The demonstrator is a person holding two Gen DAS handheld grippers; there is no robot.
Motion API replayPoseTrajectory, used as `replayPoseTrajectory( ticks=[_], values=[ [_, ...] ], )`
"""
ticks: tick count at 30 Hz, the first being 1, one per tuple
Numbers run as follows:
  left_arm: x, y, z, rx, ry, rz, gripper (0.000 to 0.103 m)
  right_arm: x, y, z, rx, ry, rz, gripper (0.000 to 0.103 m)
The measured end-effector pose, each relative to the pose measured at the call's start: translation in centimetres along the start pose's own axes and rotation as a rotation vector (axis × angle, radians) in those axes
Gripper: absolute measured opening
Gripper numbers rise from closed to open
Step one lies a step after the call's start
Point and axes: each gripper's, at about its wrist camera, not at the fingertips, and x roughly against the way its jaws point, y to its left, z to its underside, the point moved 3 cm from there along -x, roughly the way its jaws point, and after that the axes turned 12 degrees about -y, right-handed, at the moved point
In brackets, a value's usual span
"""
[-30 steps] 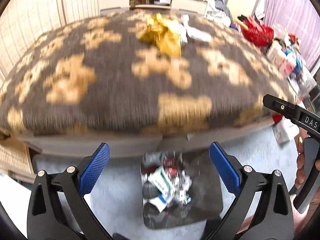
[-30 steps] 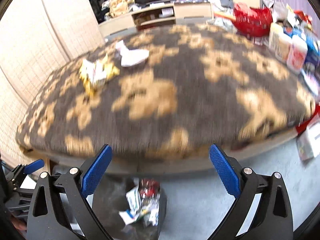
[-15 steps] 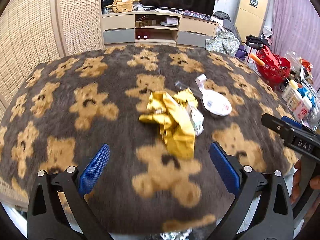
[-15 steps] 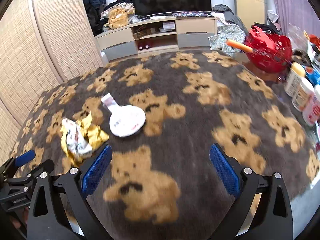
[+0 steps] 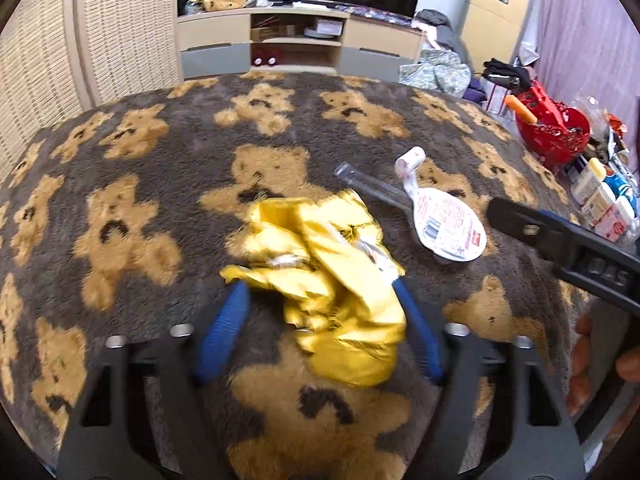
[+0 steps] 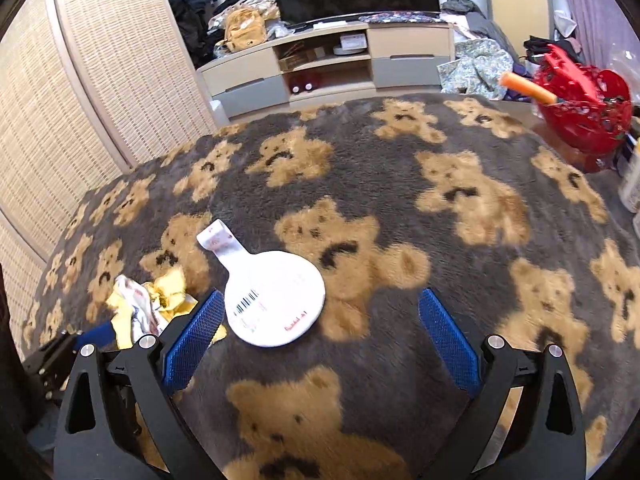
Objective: Collect trash
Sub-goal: 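Grasp the yellow crumpled wrapper with the left tool while the right tool grasps the round white lid, then lower both tools over the bin and open them to drop the wrapper and lid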
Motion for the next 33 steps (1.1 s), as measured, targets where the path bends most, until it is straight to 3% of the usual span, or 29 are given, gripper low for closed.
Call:
replayPoseTrajectory(
  ticks=[5, 13, 15, 17, 23, 33],
  values=[
    [0.2, 0.2, -0.6, -0.003, -0.016, 0.034, 0.038, -2.6, 1.5, 0.4, 0.016, 0.031, -0.021, 0.098],
    [1.9, 3.2, -2.1, 0.002, -0.075, -0.033, 0.034, -5.5, 3.6, 1.8, 0.089, 0.052, -0.011, 0.097],
    [2.3, 4.1, -2.4, 0.009, -0.079, -0.048, 0.034, -5.6, 3.8, 1.8, 0.101, 0.051, -0.005, 0.087],
    [2.7, 4.5, -2.5, 0.013, -0.080, -0.055, 0.034, -5.3, 3.9, 1.6, 0.109, 0.041, -0.002, 0.070],
    [4.6, 4.6, -1.8, 0.017, -0.082, -0.052, 0.034, -3.6, 3.2, 2.4, 0.112, 0.064, -0.013, 0.069],
    [9.8, 2.6, 2.6, 0.018, -0.041, -0.018, 0.034, 3.9, 1.8, 6.2, 0.049, 0.085, -0.025, 0.069]
  ],
)
